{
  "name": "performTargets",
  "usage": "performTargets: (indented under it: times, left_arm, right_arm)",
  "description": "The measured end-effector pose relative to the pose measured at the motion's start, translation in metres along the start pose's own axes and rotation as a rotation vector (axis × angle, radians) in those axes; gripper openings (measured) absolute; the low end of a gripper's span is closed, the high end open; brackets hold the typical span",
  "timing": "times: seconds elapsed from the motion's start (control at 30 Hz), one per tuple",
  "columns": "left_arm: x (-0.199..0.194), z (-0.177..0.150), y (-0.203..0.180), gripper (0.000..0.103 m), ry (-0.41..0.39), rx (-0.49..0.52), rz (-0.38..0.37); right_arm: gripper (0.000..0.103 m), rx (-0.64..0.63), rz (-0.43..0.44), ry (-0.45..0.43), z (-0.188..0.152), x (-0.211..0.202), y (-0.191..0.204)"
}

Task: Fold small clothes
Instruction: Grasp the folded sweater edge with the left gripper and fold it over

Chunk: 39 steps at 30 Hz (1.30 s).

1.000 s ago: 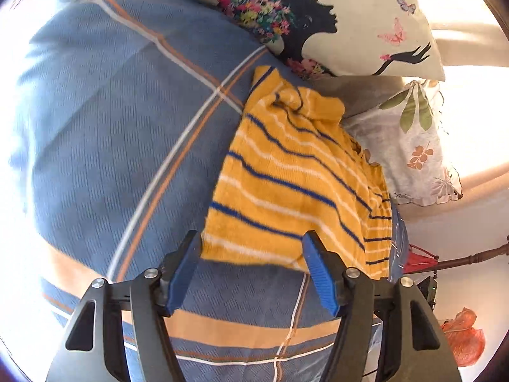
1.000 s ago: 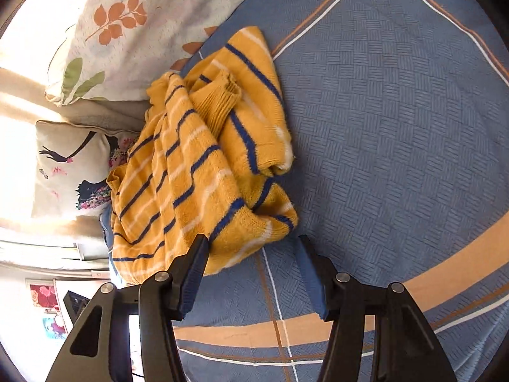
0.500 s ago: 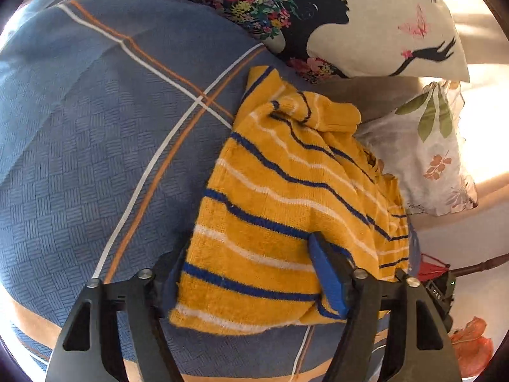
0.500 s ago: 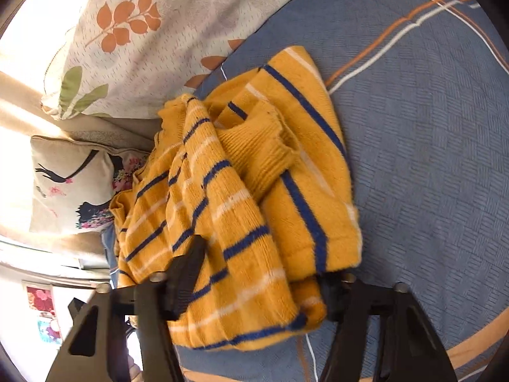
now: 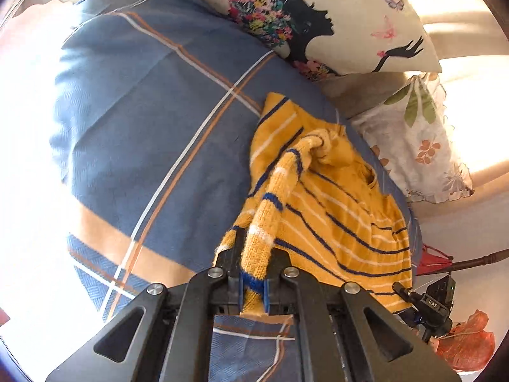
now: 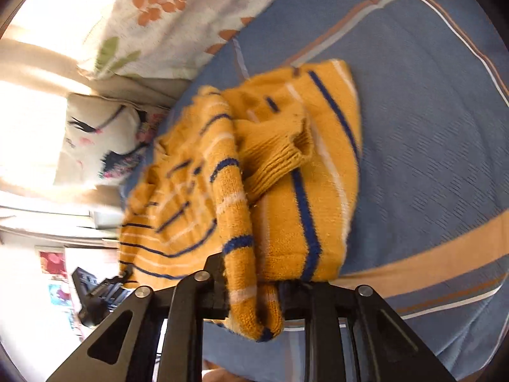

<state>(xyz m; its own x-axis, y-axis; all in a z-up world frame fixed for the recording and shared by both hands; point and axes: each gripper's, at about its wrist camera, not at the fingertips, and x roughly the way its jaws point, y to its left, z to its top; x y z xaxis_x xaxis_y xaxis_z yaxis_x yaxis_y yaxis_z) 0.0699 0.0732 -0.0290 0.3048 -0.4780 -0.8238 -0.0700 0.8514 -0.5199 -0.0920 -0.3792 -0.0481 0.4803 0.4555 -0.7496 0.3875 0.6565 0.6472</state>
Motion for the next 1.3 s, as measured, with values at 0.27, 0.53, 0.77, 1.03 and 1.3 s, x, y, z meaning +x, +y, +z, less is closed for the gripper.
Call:
performTargets:
  times: [0.27,0.53,0.77,1.03,1.3]
  left_arm:
    - [-0.045,-0.014,0.025,0.023,-0.126,-0.049,0.054]
    - [-0.070,-0.018,-0.054,0.047,-0.196,0.252,0.048]
    - [0.039,0.026,-0.130,0.047,-0.035,0.513,0.081]
    - [0.099,0.125,-0.071,0.047,0.018,0.345,0.174]
    - [0.055,0.143,-0.010,0.047,0.036,0.230,0.038]
  right_arm:
    - [0.031,-0.034,-0.123,-0.151,-0.016,-0.066,-0.018]
    - [0.033,-0.269,-0.104,-0.188,0.013,-0.049,0.059]
    - [0.033,-0.401,-0.189,-0.088,0.048,0.035,0.117]
    - [0.026,-0.278,-0.401,-0.109,0.105,0.083,0.080]
    - [0.030,-0.182,-0.359,-0.238,0.100,0.032,0.105]
